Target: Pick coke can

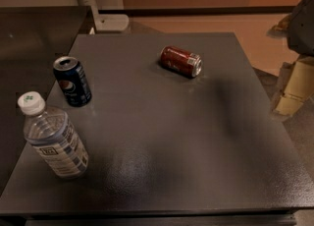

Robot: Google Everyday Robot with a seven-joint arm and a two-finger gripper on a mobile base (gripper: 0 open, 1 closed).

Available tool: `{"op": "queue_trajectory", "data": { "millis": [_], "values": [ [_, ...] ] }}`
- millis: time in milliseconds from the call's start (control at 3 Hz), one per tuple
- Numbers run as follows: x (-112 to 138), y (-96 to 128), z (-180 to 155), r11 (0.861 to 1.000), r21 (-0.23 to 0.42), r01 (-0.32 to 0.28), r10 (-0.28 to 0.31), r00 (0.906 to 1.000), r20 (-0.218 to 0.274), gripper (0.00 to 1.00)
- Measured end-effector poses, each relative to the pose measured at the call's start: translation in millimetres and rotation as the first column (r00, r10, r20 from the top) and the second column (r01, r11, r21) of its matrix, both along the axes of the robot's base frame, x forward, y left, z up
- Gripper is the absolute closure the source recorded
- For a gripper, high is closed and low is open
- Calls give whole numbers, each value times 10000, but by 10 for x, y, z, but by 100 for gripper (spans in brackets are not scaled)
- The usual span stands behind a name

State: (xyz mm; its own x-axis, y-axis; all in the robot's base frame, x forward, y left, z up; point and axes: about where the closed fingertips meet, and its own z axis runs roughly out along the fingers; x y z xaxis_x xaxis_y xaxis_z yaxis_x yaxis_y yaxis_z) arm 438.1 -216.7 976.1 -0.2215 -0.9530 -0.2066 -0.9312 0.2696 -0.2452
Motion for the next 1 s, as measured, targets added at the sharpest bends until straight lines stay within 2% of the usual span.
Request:
{"op": "queue_trajectory", "data": {
  "millis": [667,1000],
  "values": [
    [86,-5,-105,9998,-168,140,-141,9999,-20,0],
    [333,64,-264,9996,-239,137,-143,9995,-271,0]
  ]
}}
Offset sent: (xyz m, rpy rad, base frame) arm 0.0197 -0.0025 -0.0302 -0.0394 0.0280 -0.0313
